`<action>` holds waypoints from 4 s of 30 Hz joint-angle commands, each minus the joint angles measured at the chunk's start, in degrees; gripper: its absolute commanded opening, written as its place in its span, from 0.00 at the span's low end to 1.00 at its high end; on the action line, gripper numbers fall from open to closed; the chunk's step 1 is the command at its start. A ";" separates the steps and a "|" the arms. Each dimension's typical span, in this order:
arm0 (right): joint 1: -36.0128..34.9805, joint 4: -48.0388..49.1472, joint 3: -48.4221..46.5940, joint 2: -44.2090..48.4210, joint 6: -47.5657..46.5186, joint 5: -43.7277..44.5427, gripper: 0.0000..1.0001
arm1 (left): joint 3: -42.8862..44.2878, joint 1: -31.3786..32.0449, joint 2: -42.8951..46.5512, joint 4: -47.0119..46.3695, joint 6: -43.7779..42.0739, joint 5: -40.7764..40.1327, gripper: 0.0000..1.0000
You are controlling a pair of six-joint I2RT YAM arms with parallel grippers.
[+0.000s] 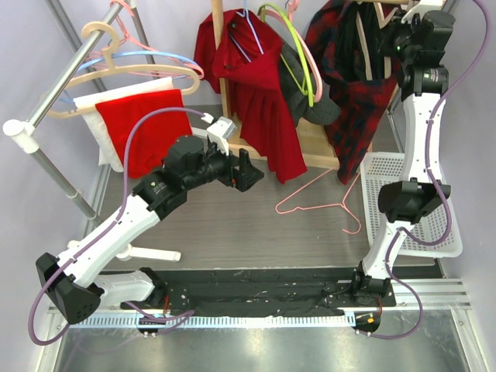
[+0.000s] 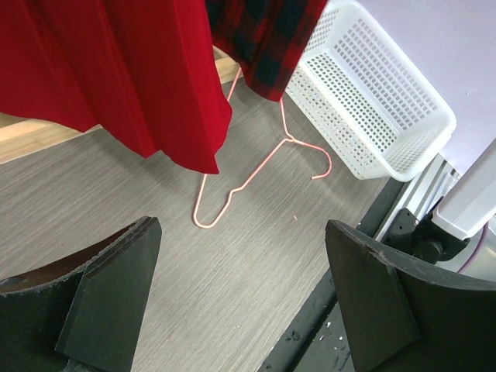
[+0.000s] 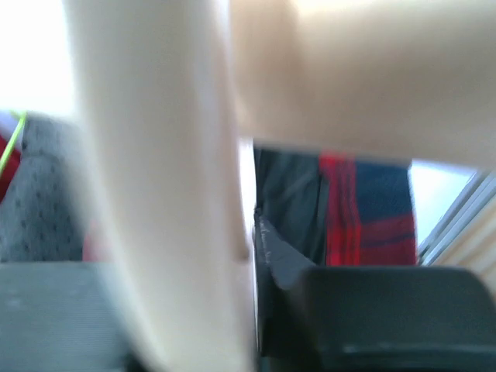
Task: Place the skirt on the hanger
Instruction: Place the hanger at the clothesline, then pick up the hanger at the center of the board.
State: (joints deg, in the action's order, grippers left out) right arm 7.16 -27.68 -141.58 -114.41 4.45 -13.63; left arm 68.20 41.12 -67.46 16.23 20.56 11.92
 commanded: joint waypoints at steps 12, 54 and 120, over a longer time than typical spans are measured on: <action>0.14 7.20 4.72 15.26 1.97 5.01 0.61 | 0.88 -0.08 1.98 -0.85 -0.25 -1.38 0.92; -6.98 -12.75 63.97 67.30 19.19 -25.75 0.57 | 14.13 19.34 -50.92 -27.92 -11.41 -6.83 0.81; -7.16 8.26 75.75 65.38 -6.73 -52.98 0.74 | 4.04 18.29 2.32 26.48 -14.05 15.15 0.00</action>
State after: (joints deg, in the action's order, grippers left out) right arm 0.21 -27.35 -67.83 -49.36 6.59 -54.37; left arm 72.07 60.20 -70.41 37.95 4.49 26.65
